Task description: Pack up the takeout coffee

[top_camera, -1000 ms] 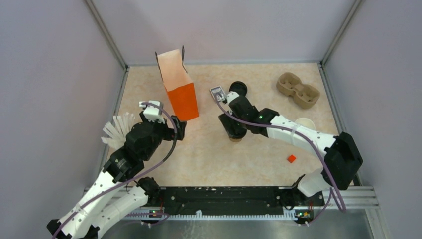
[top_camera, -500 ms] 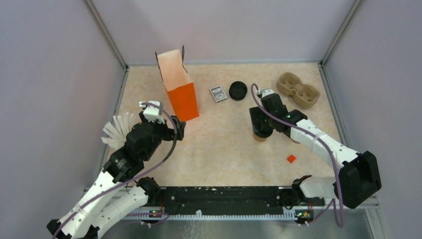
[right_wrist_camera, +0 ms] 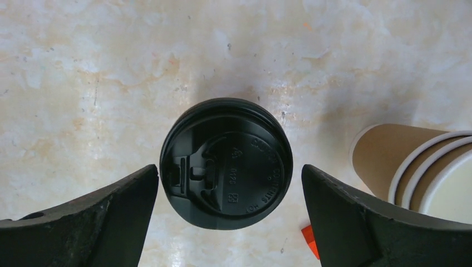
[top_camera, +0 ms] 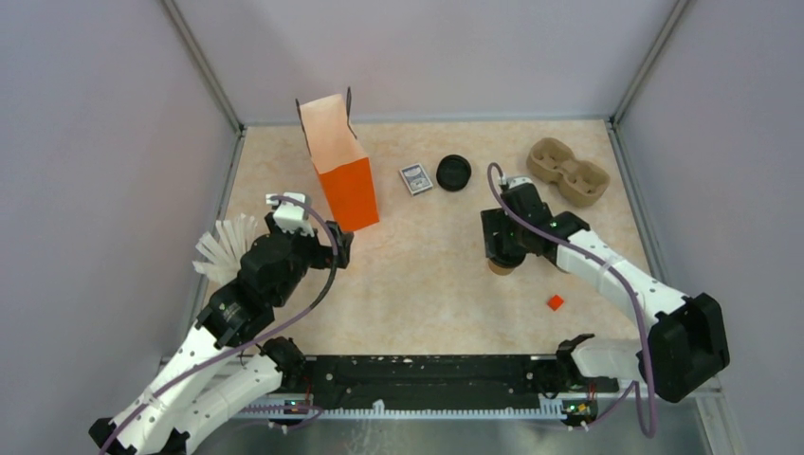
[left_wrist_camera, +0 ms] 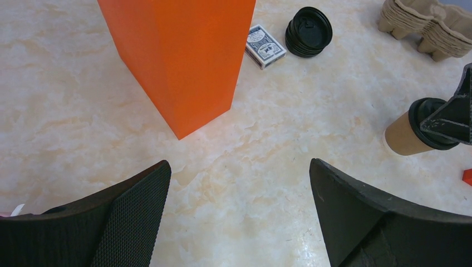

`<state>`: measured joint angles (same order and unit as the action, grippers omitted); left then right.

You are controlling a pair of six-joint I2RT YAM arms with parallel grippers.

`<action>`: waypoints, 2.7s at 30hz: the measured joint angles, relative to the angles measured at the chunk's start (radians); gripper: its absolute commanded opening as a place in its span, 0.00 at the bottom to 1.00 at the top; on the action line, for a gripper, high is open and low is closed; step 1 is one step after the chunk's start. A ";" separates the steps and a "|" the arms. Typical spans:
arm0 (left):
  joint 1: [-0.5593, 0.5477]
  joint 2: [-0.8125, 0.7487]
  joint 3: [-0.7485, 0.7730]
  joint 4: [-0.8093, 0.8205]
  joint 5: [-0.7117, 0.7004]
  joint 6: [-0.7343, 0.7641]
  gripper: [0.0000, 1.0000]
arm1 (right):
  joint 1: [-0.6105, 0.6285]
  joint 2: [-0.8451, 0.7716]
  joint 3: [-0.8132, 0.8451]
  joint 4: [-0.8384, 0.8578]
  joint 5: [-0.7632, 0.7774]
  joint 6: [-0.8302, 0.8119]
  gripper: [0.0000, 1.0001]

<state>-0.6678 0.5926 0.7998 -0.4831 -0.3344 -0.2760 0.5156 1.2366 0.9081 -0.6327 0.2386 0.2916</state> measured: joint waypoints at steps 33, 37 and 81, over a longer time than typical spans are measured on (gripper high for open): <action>0.000 0.165 0.134 -0.060 -0.103 -0.007 0.94 | -0.459 0.500 0.558 0.115 -0.099 -0.233 0.55; 0.003 0.364 0.363 -0.077 -0.238 -0.017 0.86 | -0.459 0.402 0.489 0.130 -0.196 -0.190 0.55; 0.285 0.720 0.684 -0.186 0.097 -0.009 0.00 | -0.452 0.099 0.277 0.266 -0.507 -0.077 0.61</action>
<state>-0.3824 1.3125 1.4837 -0.6689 -0.2375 -0.2852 0.0635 1.3354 1.1854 -0.3664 -0.2684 0.2150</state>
